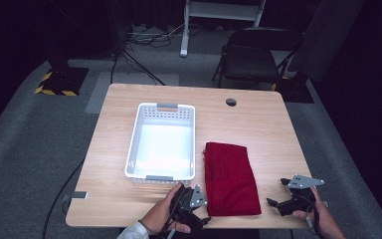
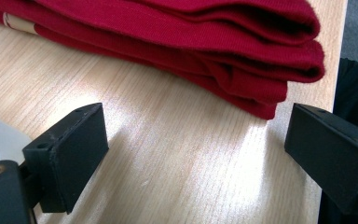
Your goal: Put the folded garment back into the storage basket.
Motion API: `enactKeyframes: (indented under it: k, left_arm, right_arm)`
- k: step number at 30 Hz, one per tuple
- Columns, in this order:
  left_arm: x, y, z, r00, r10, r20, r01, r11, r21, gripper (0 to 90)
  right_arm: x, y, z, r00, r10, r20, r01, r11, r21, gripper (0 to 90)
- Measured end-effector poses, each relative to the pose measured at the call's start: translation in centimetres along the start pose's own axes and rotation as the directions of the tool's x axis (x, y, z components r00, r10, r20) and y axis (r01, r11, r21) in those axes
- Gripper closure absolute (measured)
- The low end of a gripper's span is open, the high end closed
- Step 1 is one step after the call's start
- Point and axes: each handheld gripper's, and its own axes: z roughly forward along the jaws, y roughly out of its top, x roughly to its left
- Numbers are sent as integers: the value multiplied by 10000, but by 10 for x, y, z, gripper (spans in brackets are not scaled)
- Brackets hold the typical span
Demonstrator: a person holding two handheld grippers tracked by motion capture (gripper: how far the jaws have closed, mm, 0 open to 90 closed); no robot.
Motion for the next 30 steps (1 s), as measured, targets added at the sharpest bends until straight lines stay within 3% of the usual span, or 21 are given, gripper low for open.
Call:
enactKeyframes:
  k: [18,30]
  left_arm:
    - [0,-1,-1,10000,94,27,-94,10000,10,56]
    - [-4,4,0,10000,-1,-26,2,9993,362,55]
  right_arm:
    - [1,1,1,10000,-19,-34,19,10000,10,3]
    - [0,1,1,10000,-22,-41,22,10000,7,3]
